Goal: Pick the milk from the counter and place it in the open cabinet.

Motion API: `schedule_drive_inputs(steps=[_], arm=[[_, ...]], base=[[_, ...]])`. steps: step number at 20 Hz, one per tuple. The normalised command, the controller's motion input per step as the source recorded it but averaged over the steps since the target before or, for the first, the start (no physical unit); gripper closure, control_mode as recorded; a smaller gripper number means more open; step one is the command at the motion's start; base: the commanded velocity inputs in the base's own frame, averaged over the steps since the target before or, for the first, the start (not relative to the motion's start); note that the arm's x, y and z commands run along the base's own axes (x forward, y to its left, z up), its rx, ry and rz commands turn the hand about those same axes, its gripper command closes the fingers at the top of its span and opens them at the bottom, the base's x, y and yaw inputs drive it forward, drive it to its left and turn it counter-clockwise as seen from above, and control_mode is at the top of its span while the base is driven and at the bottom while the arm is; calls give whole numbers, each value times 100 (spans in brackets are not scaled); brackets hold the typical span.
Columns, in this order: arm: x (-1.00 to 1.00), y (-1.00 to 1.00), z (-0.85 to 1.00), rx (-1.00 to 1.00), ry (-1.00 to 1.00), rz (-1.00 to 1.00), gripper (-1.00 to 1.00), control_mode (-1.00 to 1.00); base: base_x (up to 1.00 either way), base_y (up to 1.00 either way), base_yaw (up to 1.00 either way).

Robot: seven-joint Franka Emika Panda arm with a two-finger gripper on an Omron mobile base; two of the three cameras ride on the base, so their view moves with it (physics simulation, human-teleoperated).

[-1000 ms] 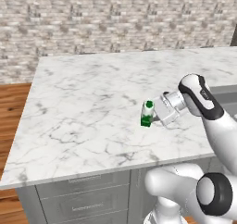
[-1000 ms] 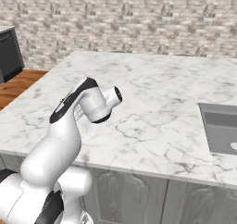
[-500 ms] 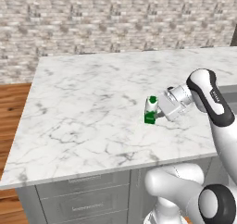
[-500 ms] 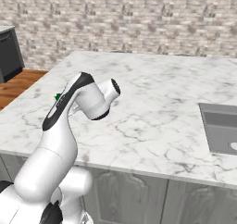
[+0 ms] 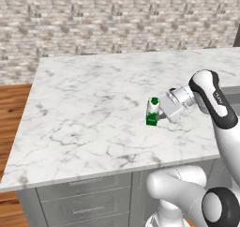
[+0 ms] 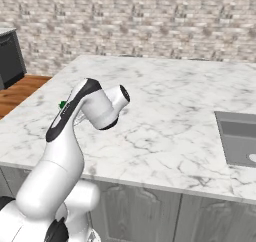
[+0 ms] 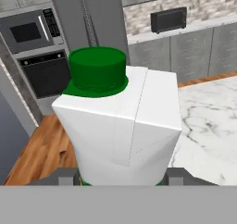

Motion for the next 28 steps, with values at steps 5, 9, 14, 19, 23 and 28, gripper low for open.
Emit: schedule_drive_inputs(steps=[5, 9, 14, 19, 23, 28], arm=[[0, 0, 0, 0, 0, 0, 100, 100], [0, 0, 0, 0, 0, 0, 100, 100], [0, 0, 0, 0, 0, 0, 100, 100], [0, 0, 0, 0, 0, 0, 100, 100], [0, 0, 0, 0, 0, 0, 100, 100], [0, 0, 0, 0, 0, 0, 100, 100]], base=[[1, -1, -40], [4, 15, -70], [4, 31, -76], [11, 39, -78], [3, 20, -85], [28, 25, -85]])
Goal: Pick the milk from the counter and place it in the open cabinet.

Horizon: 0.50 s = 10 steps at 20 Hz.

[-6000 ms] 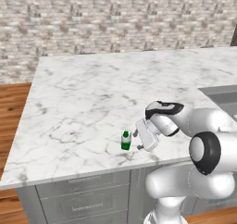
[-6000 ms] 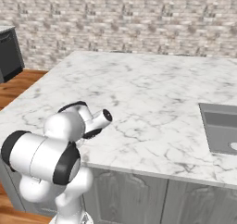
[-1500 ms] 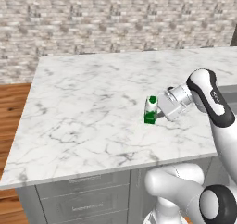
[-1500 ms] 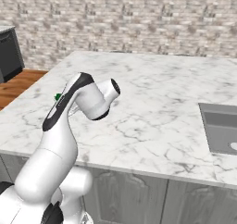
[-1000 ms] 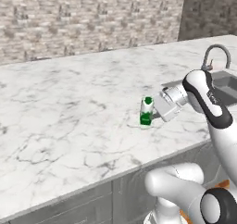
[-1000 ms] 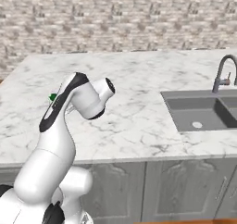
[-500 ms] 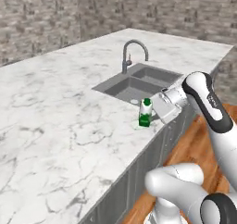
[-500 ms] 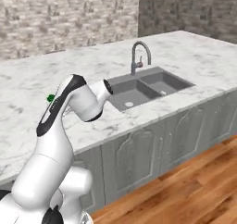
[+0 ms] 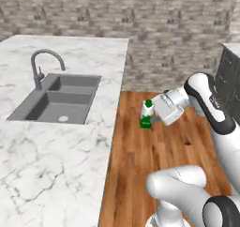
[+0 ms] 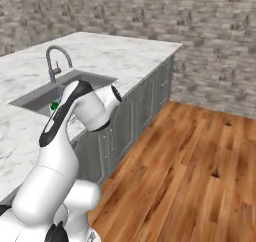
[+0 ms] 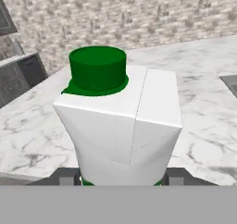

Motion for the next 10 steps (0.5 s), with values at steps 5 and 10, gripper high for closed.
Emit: schedule_drive_inputs(steps=[5, 10], arm=[[0, 0, 0, 0, 0, 0, 100, 100], [0, 0, 0, 0, 0, 0, 100, 100]], base=[[34, 27, -70], [27, 24, -71]])
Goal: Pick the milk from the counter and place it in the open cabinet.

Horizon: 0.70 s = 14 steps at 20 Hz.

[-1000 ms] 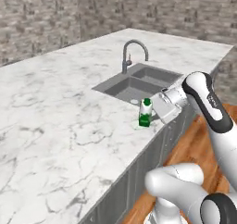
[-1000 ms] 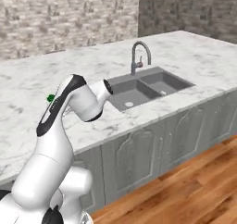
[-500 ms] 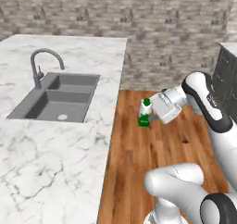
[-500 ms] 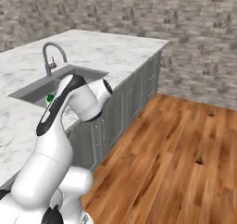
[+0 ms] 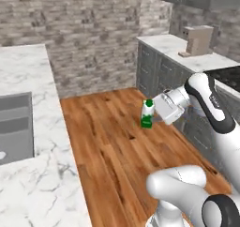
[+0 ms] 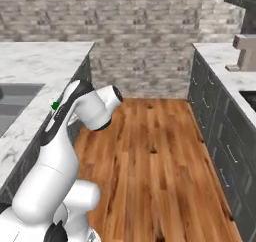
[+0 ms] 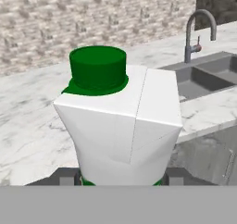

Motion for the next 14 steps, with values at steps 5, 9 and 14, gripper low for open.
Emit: schedule_drive_inputs(steps=[5, 9, 14], arm=[[0, 0, 0, 0, 0, 0, 100, 100], [0, 0, 0, 0, 0, 0, 100, 100], [0, 0, 0, 0, 0, 0, 100, 100]], base=[[28, 0, -69], [39, 0, -71], [39, 4, -76]])
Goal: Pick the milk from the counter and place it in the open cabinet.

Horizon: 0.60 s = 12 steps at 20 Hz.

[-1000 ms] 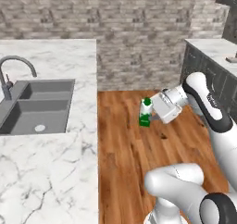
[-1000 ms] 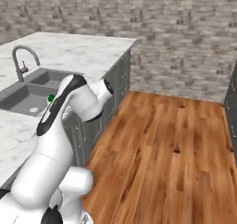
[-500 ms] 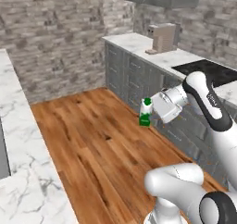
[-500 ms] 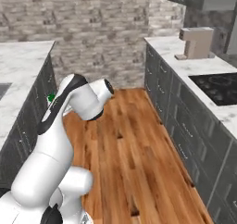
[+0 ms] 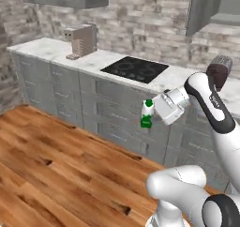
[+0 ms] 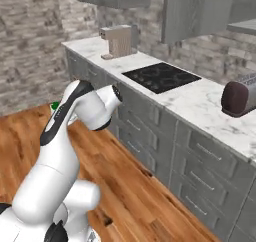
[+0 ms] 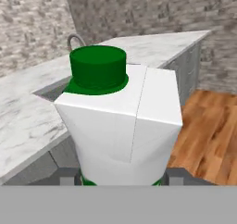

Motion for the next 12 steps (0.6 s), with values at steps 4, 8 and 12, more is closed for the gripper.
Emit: schedule_drive_inputs(steps=[4, 8, 12], arm=[[0, 0, 0, 0, 0, 0, 100, 100], [0, 0, 0, 0, 0, 0, 100, 100], [0, 0, 0, 0, 0, 0, 100, 100]], base=[[36, 15, -83], [31, 18, -84], [27, 13, -79]])
